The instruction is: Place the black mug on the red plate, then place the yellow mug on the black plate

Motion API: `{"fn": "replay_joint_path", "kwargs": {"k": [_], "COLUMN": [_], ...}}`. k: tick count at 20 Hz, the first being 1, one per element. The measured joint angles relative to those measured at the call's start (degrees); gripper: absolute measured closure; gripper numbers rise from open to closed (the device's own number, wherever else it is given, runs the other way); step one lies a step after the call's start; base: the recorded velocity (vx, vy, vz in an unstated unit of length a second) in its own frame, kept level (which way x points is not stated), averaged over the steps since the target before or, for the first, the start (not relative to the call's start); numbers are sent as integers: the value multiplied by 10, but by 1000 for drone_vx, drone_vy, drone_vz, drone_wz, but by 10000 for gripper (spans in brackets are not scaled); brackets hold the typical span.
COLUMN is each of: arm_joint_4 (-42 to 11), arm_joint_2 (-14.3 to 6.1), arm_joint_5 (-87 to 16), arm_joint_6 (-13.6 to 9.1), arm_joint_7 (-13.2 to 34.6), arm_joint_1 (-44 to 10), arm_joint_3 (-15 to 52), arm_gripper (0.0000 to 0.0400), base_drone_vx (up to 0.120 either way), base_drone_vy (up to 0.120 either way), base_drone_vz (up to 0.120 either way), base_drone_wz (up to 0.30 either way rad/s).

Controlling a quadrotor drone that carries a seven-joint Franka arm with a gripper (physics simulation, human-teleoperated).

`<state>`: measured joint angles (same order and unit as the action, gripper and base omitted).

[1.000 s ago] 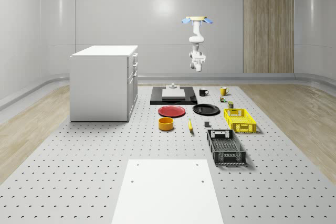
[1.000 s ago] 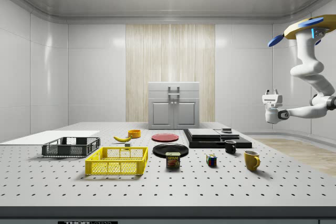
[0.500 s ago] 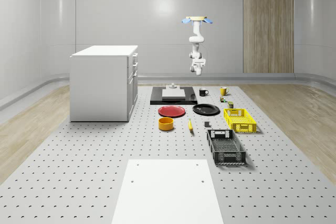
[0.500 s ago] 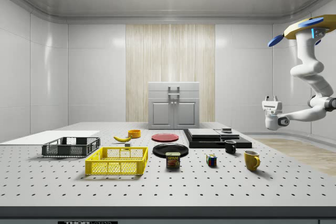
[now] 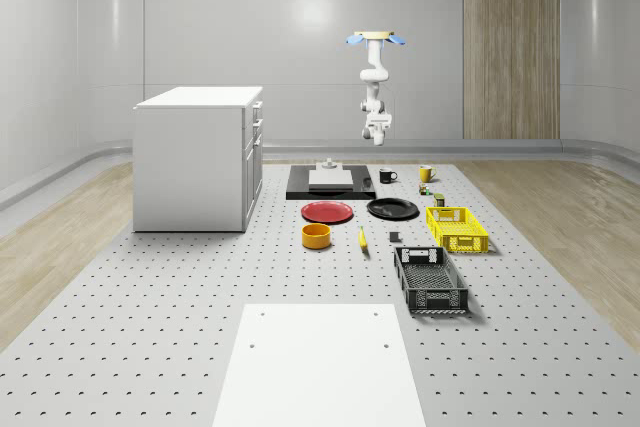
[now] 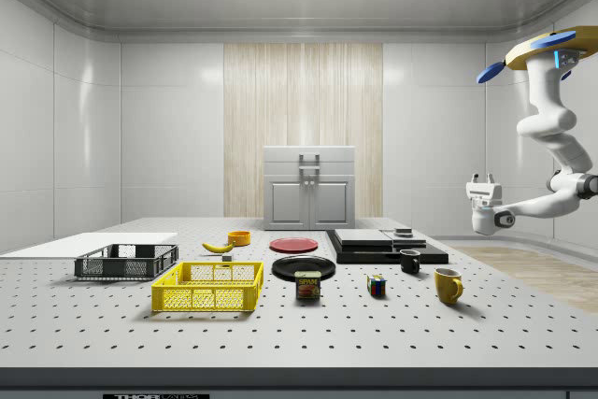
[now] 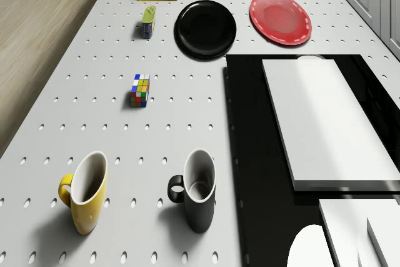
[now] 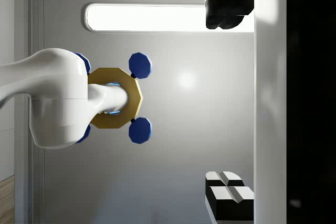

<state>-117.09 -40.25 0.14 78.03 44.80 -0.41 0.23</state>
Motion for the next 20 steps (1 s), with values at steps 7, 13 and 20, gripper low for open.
{"fn": "replay_joint_path", "kwargs": {"k": [7, 13, 20], "arm_joint_4": [0, -1, -3], "arm_joint_2": [-1, -3, -5], "arm_joint_5": [0, 0, -2], "arm_joint_6": [2, 4, 7], "arm_joint_7": [0, 0, 0], "arm_joint_1": [-1, -1, -2], "arm_joint_3": [0, 1, 2], "arm_gripper": [0, 0, 0], "base_drone_vx": [0, 0, 0], "base_drone_vy": [0, 0, 0], "base_drone_vz": [0, 0, 0], "base_drone_wz": [0, 0, 0]}}
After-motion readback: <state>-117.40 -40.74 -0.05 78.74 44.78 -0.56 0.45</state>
